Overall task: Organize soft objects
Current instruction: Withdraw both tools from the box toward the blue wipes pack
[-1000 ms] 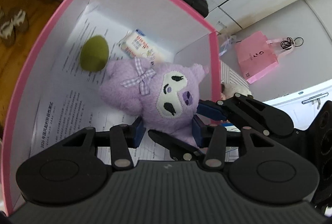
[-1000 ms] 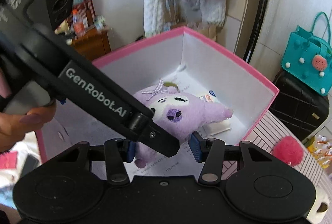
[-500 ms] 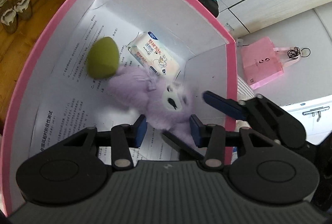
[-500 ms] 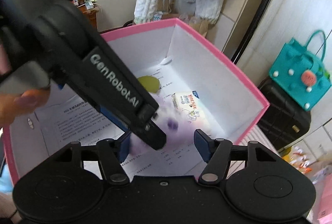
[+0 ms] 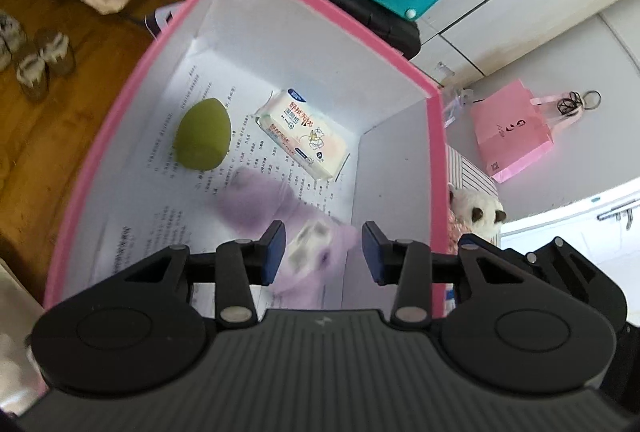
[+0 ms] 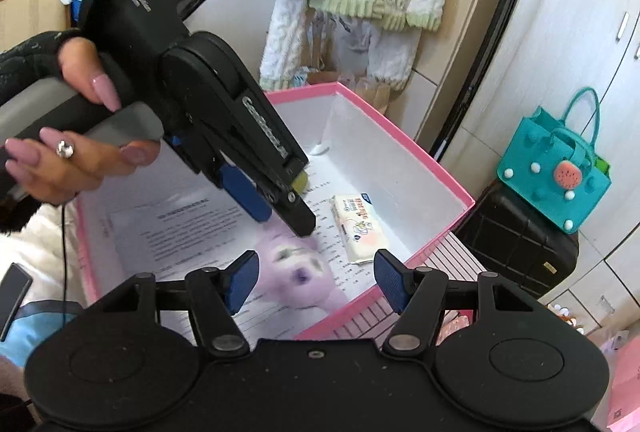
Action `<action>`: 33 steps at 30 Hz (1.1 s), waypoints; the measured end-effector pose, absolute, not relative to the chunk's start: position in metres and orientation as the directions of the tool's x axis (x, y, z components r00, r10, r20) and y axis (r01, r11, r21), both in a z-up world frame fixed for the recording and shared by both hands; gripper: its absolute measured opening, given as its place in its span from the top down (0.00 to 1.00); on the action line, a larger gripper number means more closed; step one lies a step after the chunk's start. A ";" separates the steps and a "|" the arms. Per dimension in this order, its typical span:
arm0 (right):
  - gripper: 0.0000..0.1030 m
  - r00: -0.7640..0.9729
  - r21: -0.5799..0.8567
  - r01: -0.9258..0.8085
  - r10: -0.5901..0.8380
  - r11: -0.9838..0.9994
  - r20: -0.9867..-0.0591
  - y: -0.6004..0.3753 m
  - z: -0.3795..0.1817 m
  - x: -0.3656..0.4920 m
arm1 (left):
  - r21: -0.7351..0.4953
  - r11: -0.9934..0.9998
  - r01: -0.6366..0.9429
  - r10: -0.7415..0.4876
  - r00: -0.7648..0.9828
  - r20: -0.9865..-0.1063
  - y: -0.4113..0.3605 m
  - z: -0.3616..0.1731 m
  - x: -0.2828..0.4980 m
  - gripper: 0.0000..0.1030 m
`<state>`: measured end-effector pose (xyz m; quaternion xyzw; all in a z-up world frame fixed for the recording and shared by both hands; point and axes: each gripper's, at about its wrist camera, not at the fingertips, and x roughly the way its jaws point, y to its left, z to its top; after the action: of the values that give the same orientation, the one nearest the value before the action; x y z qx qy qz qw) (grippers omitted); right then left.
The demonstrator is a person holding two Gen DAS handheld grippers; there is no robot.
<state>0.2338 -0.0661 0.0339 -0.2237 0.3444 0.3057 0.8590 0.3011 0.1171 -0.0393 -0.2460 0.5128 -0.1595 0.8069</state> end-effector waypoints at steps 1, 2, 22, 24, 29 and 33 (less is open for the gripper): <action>0.34 0.576 -0.172 -0.681 0.377 0.711 -0.725 -0.067 0.036 0.230 | -0.548 0.836 0.019 -0.500 0.435 -0.748 0.118 -0.034 0.295 0.58; 0.34 0.577 -0.169 -0.684 0.384 0.710 -0.721 -0.069 0.038 0.224 | -0.530 0.847 0.035 -0.487 0.449 -0.749 0.119 -0.029 0.288 0.56; 0.33 0.511 0.046 -0.721 0.575 0.692 -0.639 -0.113 0.109 0.134 | -0.137 0.943 0.303 -0.300 0.592 -0.748 0.101 0.076 0.140 0.37; 0.33 0.516 0.057 -0.717 0.584 0.694 -0.627 -0.123 0.116 0.121 | -0.117 0.938 0.327 -0.300 0.594 -0.747 0.096 0.081 0.128 0.36; 0.33 0.535 0.064 -0.705 0.589 0.706 -0.606 -0.142 0.124 0.100 | -0.094 0.924 0.371 -0.311 0.583 -0.750 0.085 0.085 0.104 0.31; 0.32 0.555 0.051 -0.692 0.576 0.720 -0.601 -0.158 0.123 0.083 | -0.101 0.912 0.398 -0.326 0.552 -0.767 0.074 0.082 0.092 0.30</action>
<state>0.0834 -0.1584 0.1233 -0.0961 0.3030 0.3616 0.8765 0.0920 0.0744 0.0822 0.0424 0.4260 -0.2059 0.8800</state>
